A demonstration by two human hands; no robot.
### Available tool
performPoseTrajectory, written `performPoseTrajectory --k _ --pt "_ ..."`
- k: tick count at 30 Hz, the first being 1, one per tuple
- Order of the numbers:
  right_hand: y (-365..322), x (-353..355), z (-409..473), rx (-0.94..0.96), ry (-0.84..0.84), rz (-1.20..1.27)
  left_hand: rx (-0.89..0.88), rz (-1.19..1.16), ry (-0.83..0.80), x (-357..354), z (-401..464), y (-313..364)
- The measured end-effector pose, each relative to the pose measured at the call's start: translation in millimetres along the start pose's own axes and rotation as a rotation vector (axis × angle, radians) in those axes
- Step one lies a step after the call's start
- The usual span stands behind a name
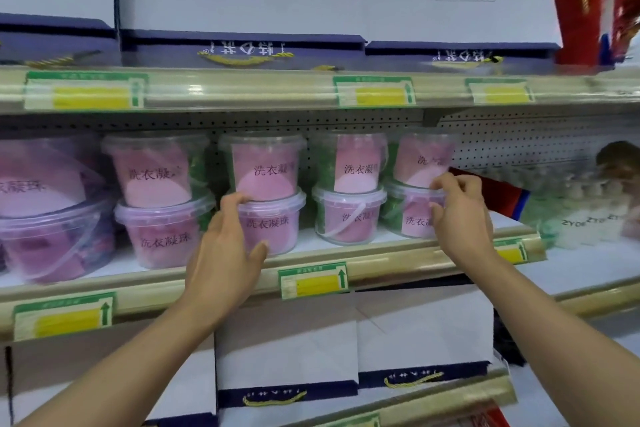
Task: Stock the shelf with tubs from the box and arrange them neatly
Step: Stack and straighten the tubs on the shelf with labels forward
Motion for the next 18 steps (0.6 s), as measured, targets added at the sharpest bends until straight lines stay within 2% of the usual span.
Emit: performPoseTrajectory --k 14,18 --pt "-2.2 8.3 -0.1 0.022 0.054 -0.087 0.022 0.015 0.05 -0.7 4.0 1.8" --pt "-39.5 18.7 -10.1 0.218 0.173 -0.08 0.032 -0.007 0.082 1.1 7.6 2.5"
Point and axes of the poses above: each hand's wrist, its own z-axis towards the middle knuckle, its own x-axis out of the back of the hand, y = z × x, the point moved 10 cm from there along z, towards the middle knuckle, and after that the axes turned 4 degrees about x, right-handed, at the moved point
